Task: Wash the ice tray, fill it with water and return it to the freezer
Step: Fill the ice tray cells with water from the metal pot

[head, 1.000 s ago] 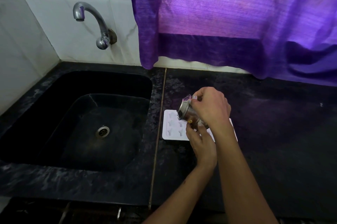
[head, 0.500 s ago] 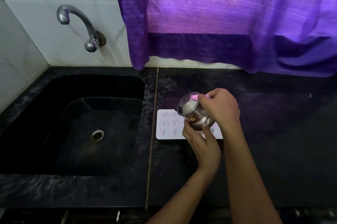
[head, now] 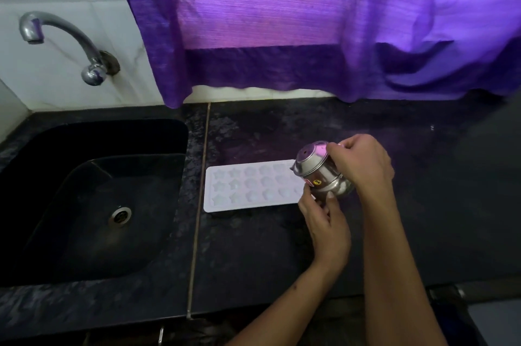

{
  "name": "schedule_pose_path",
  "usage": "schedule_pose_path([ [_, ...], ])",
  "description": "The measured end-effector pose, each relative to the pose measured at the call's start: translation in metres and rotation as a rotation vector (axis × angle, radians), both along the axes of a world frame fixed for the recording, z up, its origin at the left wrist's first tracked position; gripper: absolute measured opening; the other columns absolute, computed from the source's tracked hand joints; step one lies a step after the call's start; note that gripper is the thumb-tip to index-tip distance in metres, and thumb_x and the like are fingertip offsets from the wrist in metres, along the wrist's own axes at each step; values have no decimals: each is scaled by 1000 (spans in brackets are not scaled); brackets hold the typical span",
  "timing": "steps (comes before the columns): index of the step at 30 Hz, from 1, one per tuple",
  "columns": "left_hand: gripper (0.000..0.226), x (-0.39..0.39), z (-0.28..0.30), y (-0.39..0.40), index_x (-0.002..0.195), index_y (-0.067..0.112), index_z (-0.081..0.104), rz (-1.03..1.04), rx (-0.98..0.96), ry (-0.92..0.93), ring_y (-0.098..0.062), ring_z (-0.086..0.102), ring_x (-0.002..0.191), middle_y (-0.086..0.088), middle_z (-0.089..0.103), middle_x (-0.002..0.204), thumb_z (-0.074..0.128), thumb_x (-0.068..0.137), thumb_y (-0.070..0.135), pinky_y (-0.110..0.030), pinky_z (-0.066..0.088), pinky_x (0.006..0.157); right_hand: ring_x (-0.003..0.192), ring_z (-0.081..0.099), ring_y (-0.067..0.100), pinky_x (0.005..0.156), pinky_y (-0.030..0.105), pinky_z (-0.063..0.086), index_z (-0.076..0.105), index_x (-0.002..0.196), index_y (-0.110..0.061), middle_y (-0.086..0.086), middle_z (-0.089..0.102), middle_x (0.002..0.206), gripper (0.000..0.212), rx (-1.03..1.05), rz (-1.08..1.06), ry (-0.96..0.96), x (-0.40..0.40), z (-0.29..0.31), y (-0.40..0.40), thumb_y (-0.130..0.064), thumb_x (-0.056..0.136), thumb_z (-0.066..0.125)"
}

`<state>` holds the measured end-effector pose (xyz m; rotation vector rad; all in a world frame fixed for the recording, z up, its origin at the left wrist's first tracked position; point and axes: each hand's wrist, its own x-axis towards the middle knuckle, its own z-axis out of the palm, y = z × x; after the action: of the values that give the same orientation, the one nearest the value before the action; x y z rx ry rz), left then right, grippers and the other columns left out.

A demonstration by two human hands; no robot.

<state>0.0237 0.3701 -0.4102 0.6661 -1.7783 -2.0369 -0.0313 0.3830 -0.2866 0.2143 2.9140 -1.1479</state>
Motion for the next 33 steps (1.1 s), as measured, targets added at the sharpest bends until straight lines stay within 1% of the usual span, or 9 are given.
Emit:
schedule_pose_path([
  [3, 50, 3, -1, 12, 146, 17, 32, -34, 31, -3, -11, 52, 118, -2, 40, 137, 48, 98, 16, -21, 45, 97, 66, 47, 19, 63, 29, 35, 71, 90, -7, 8, 68, 89, 26, 66, 2, -19, -1, 0, 9, -29, 83, 60],
  [7, 51, 4, -8, 21, 145, 17, 32, -82, 36, -42, 14, 52, 101, 0, 43, 136, 49, 97, 18, -9, 43, 90, 78, 51, 23, 66, 29, 33, 68, 90, -16, 4, 65, 92, 16, 142, 12, -39, -3, -5, 15, -29, 86, 60],
  [11, 51, 1, -11, 25, 145, 20, 33, -90, 77, -81, 11, 54, 90, -1, 49, 132, 49, 97, 18, -13, 44, 84, 79, 50, 23, 67, 29, 34, 67, 95, -16, 6, 65, 95, 16, 220, 24, -38, -3, -8, 15, -28, 88, 61],
  [16, 48, -7, -13, 33, 141, 21, 40, -54, 128, -91, -13, 57, 113, -4, 54, 131, 52, 95, 24, -36, 47, 99, 80, 49, 22, 69, 31, 36, 66, 101, -17, 5, 63, 97, 17, 245, 33, -20, -3, -6, 14, -25, 87, 62],
  [21, 98, -9, -19, 41, 141, 20, 37, -23, 111, -25, -21, 49, 128, -8, 47, 142, 41, 69, 85, -41, 41, 108, 83, 54, 23, 69, 31, 39, 65, 99, -17, 4, 62, 92, 15, 274, 62, -12, -4, -7, 15, -27, 87, 62],
  [23, 107, -8, -20, 43, 141, 18, 37, -9, 114, -25, -21, 48, 129, -7, 47, 142, 36, 62, 91, -40, 41, 108, 81, 54, 23, 69, 32, 39, 65, 98, -17, 3, 61, 90, 13, 296, 67, -1, -3, -8, 15, -25, 88, 62],
  [25, 92, -7, -16, 41, 140, 17, 39, -30, 90, -50, -21, 50, 127, -7, 49, 139, 47, 72, 79, -39, 42, 106, 81, 54, 23, 68, 32, 40, 64, 99, -17, 3, 61, 89, 12, 313, 69, 8, -4, -10, 14, -22, 89, 61],
  [29, 51, -11, -12, 39, 142, 18, 39, -39, 165, -138, -18, 54, 119, -4, 51, 134, 52, 94, 21, -35, 45, 101, 77, 49, 22, 68, 31, 38, 65, 99, -16, 2, 54, 84, 12, 326, 80, 26, -4, -12, 14, -22, 90, 58],
  [33, 50, -14, -12, 40, 142, 18, 39, -18, 166, -143, -18, 54, 117, -5, 51, 134, 52, 94, 20, -38, 45, 102, 76, 48, 21, 67, 31, 37, 63, 99, -16, 2, 57, 85, 11, 328, 91, 60, -3, -14, 13, -21, 91, 58],
])
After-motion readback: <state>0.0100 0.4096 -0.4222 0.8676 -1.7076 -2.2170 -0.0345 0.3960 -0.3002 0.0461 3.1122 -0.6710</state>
